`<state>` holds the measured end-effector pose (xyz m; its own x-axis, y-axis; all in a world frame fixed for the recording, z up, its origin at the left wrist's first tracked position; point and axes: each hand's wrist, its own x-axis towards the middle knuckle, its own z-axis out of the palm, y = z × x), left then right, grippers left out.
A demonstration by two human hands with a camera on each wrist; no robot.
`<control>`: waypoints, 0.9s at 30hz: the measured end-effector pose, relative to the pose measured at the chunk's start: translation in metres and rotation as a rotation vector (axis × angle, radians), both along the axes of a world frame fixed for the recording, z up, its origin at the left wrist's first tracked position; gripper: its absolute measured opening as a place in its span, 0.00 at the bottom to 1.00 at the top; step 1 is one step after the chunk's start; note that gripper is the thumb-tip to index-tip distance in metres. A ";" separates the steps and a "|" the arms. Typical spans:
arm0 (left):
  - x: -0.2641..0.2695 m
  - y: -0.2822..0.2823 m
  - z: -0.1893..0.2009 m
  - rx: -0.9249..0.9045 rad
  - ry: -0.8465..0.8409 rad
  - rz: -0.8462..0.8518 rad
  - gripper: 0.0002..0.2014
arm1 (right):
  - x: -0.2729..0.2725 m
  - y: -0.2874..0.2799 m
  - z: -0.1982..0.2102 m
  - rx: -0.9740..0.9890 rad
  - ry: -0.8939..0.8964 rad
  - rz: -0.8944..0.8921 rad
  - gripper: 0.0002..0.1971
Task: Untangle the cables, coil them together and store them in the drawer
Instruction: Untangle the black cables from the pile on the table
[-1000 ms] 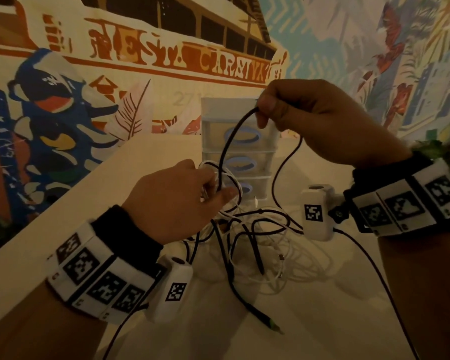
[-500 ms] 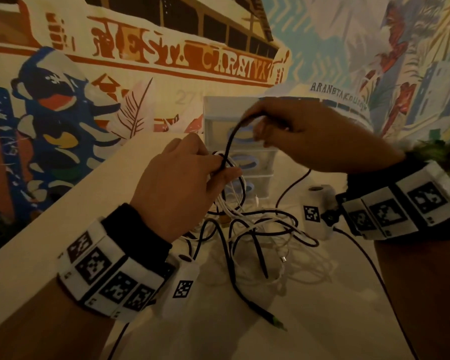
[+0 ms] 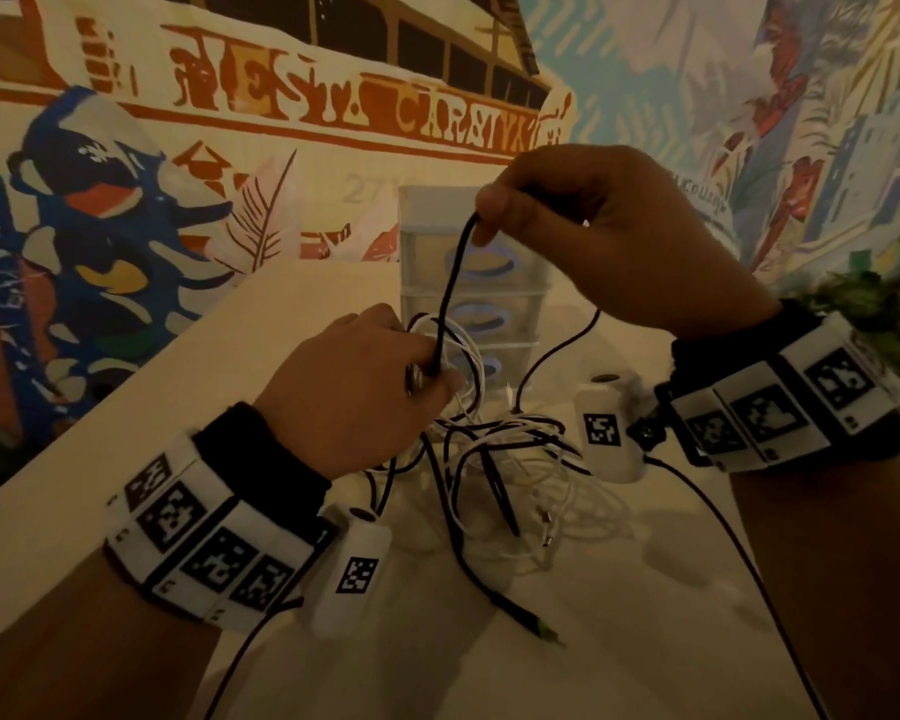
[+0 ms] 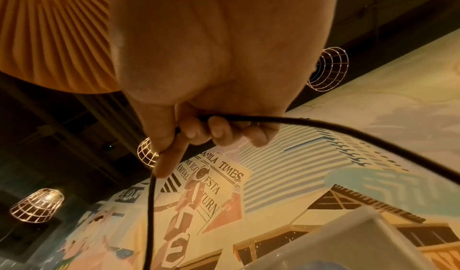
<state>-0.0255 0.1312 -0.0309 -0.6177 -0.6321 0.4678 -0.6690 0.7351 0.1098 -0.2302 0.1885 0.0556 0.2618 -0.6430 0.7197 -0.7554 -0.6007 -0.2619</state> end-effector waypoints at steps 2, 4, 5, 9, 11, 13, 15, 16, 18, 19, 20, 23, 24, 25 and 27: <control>0.001 -0.002 -0.002 -0.034 0.021 -0.021 0.17 | -0.005 -0.002 0.001 -0.025 -0.033 -0.012 0.16; 0.001 -0.004 -0.003 -0.087 0.038 0.000 0.20 | -0.010 -0.003 0.002 -0.019 -0.044 -0.041 0.16; 0.000 -0.005 -0.002 -0.116 0.053 0.022 0.22 | -0.012 -0.003 0.003 0.001 -0.038 -0.066 0.17; -0.001 -0.004 0.005 -0.132 0.185 0.051 0.19 | -0.030 0.000 0.005 0.108 0.028 -0.195 0.18; 0.000 -0.002 0.010 -0.042 0.270 0.002 0.13 | -0.044 0.000 0.004 0.159 0.051 -0.258 0.17; -0.001 0.003 0.014 0.021 0.307 -0.055 0.10 | -0.055 -0.002 0.002 0.195 0.061 -0.299 0.18; -0.003 0.010 0.016 0.055 0.333 -0.106 0.09 | -0.061 -0.005 -0.001 0.229 0.086 -0.332 0.19; -0.005 0.014 0.017 0.084 0.347 -0.131 0.10 | -0.062 -0.006 -0.001 0.244 0.104 -0.342 0.20; -0.006 0.019 0.018 0.153 0.350 -0.165 0.12 | -0.061 -0.007 0.000 0.268 0.101 -0.341 0.19; -0.007 0.020 0.018 0.173 0.333 -0.165 0.13 | -0.060 -0.007 0.001 0.279 0.087 -0.332 0.19; -0.007 0.021 0.018 0.175 0.304 -0.155 0.14 | -0.059 -0.006 0.002 0.289 0.080 -0.322 0.20; -0.007 0.025 0.017 0.140 0.210 -0.093 0.22 | -0.056 -0.001 0.004 0.317 0.134 -0.289 0.19; -0.007 0.026 0.016 0.127 0.194 -0.068 0.23 | -0.056 0.001 0.004 0.327 0.162 -0.280 0.18; -0.007 0.026 0.016 0.105 0.186 -0.046 0.24 | -0.057 0.003 0.004 0.340 0.184 -0.275 0.18; -0.007 0.021 0.016 0.058 0.202 -0.032 0.22 | -0.062 0.009 0.002 0.371 0.209 -0.268 0.17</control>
<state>-0.0323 0.1526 -0.0149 -0.5347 -0.6433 0.5480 -0.6058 0.7439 0.2822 -0.2923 0.1975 0.0576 0.1662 -0.9100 0.3797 -0.9295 -0.2732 -0.2478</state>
